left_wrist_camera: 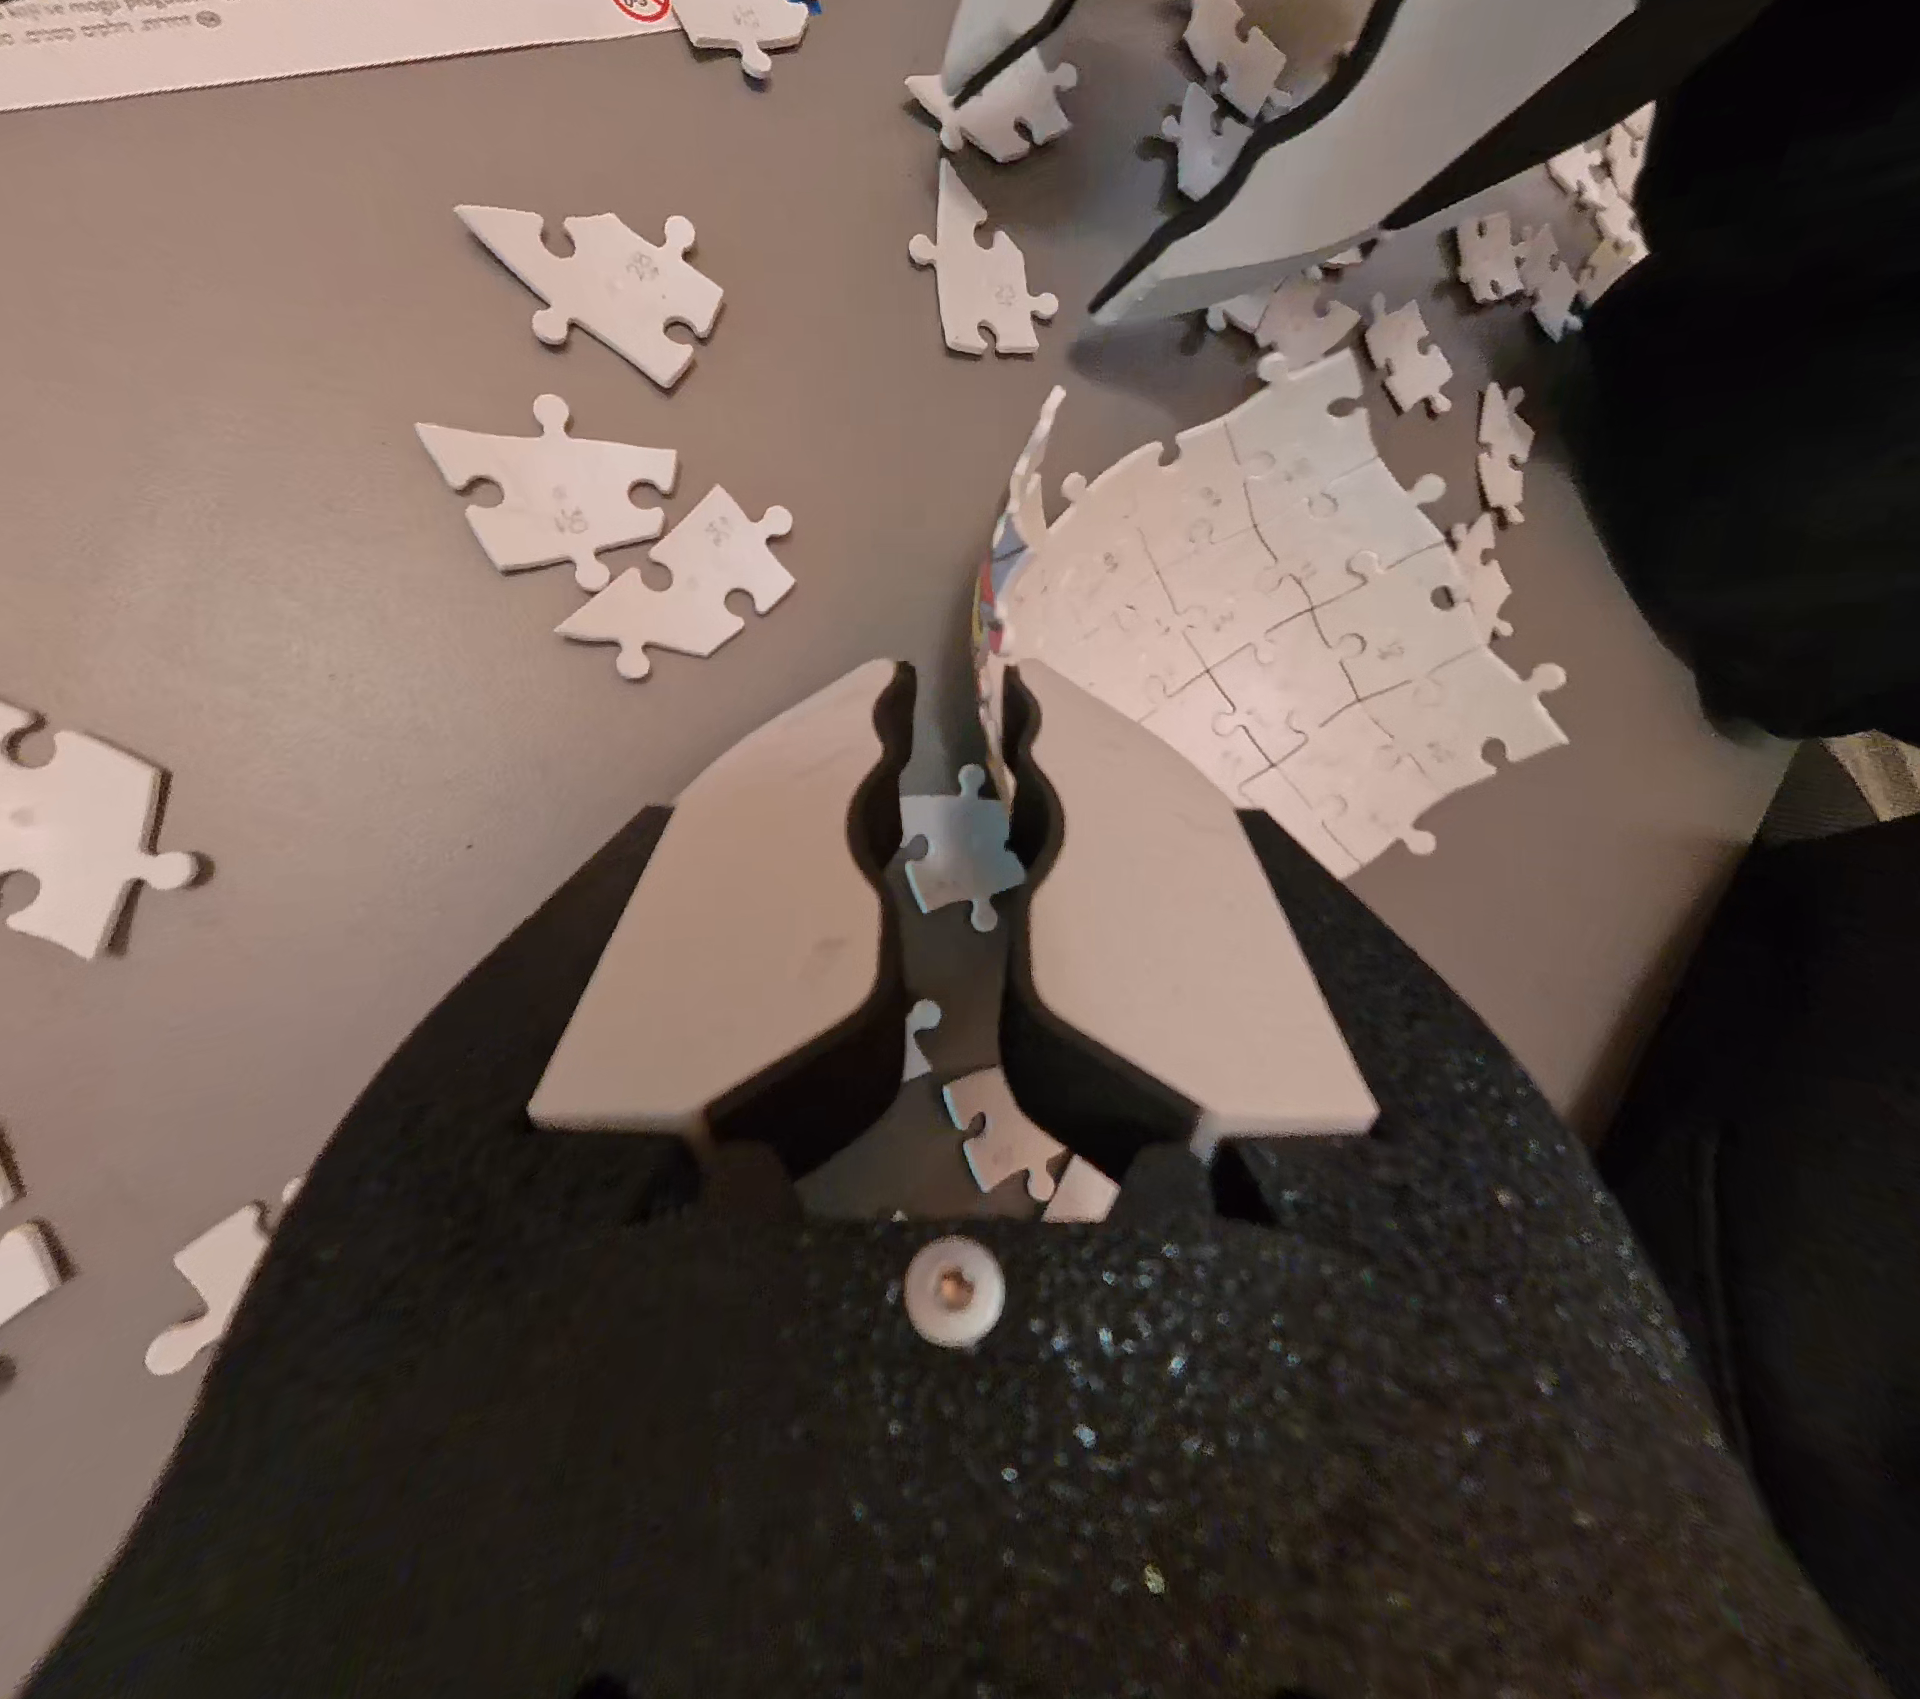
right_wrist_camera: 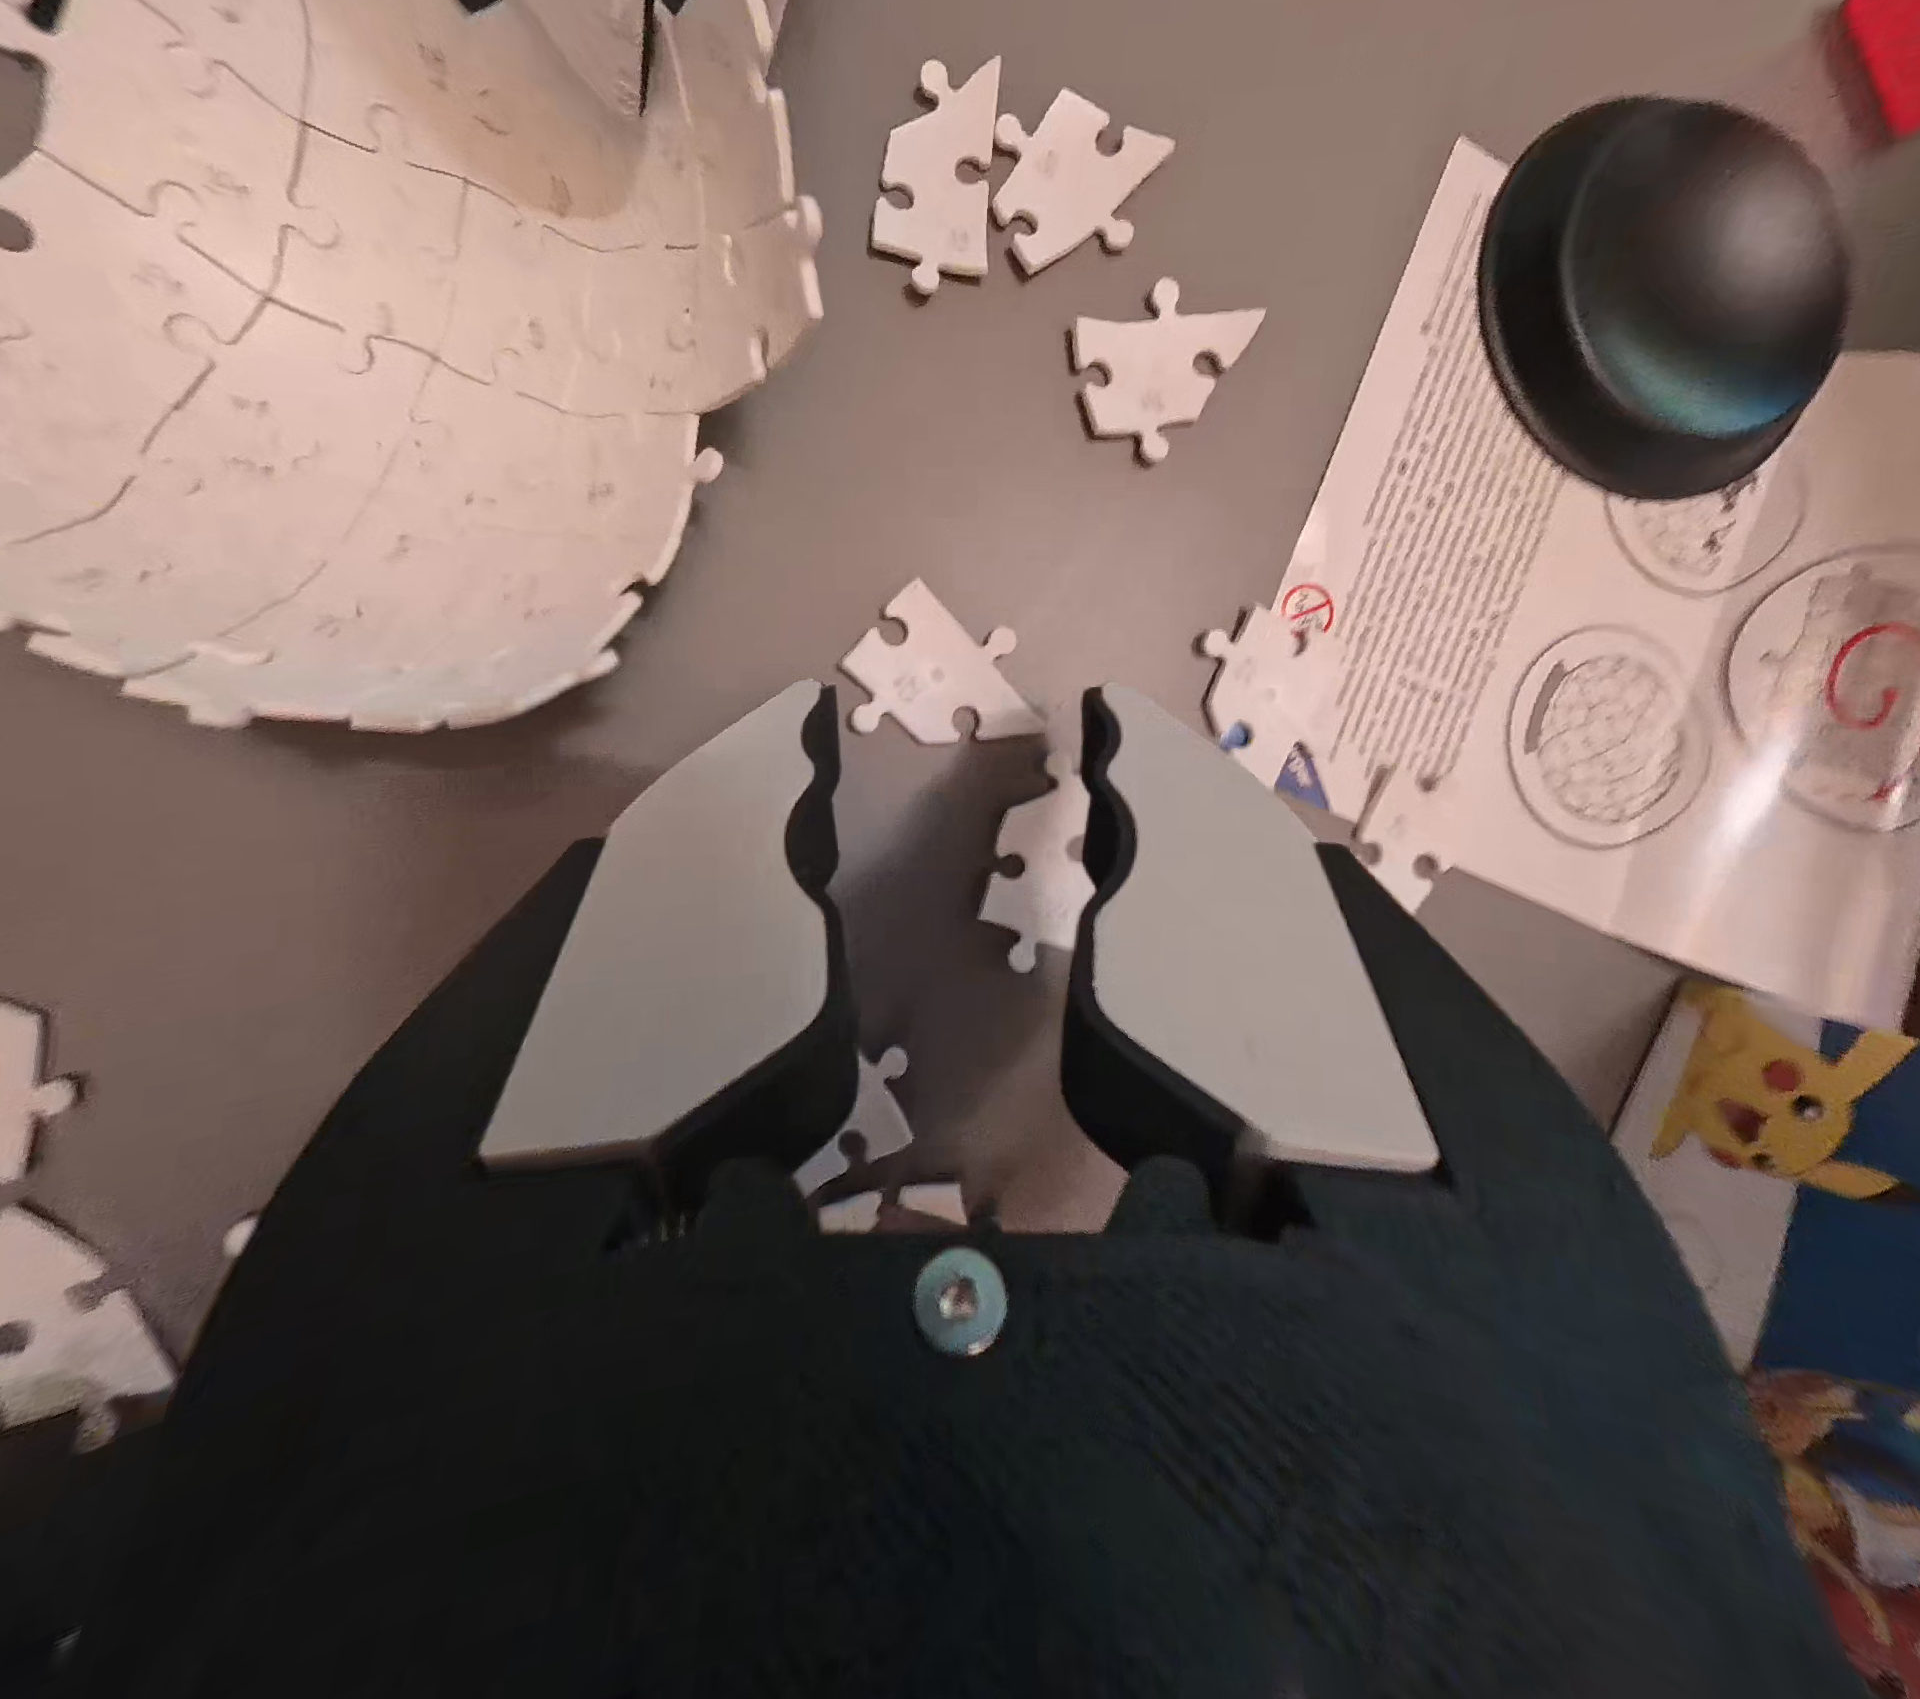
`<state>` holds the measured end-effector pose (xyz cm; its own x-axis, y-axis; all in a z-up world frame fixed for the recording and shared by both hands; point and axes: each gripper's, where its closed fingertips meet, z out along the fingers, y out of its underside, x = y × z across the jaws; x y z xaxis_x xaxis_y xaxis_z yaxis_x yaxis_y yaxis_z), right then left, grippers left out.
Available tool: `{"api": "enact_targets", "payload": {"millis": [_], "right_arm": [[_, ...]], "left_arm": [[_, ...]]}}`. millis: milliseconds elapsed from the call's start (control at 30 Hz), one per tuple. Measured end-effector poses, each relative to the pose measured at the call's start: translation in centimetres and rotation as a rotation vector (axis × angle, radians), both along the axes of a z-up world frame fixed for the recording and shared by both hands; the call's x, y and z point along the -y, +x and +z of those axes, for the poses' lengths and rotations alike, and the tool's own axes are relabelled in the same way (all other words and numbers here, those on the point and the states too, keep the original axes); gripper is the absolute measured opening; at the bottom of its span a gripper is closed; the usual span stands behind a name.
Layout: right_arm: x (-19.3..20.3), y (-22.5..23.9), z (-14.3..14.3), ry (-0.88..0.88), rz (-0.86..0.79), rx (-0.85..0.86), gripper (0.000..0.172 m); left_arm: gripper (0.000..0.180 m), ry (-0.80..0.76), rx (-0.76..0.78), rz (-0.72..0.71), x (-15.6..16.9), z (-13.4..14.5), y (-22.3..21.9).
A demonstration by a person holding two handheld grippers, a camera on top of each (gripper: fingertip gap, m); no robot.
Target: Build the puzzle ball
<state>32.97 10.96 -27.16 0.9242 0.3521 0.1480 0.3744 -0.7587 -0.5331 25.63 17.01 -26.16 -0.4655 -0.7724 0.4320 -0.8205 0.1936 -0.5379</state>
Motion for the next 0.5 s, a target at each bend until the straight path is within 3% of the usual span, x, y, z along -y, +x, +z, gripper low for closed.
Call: {"api": "enact_targets", "payload": {"millis": [200, 367, 500], "right_arm": [[0.1, -0.8, -1.6, -0.076, 0.039, -0.079, 0.044], [-0.1, -0.7, -1.7, -0.057, -0.011, -0.143, 0.032], [0.0, -0.8, -1.7, -0.057, 0.005, -0.142, 0.031]], "left_arm": [[0.015, -0.009, 0.014, -0.008, 0.1, 0.5, 0.2], [0.015, -0.012, 0.010, -0.007, 0.0, 0.4, 0.4], [0.016, -0.016, 0.012, -0.007, 0.0, 0.4, 0.4]]}}
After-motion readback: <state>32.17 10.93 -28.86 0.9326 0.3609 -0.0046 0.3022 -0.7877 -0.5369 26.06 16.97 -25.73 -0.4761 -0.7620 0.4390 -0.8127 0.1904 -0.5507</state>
